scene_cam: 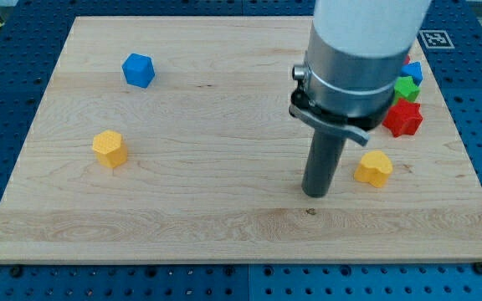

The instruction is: Slide the yellow heart into the red star

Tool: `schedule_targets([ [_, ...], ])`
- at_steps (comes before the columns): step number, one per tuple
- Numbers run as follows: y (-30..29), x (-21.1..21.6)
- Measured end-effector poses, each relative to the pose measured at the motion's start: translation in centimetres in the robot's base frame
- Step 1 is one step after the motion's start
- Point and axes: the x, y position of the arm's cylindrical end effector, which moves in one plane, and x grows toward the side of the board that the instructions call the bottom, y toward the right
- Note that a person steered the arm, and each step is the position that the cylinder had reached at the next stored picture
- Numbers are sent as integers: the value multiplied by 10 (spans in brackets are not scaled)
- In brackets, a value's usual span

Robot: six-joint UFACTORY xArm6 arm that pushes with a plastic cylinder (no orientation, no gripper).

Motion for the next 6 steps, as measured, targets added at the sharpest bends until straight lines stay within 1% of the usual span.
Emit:
schedule_targets([
  [1, 57, -11],
  [2, 103, -49],
  [3, 110, -58],
  [4, 91, -38],
  [5, 39, -33],
  [6, -22, -53],
])
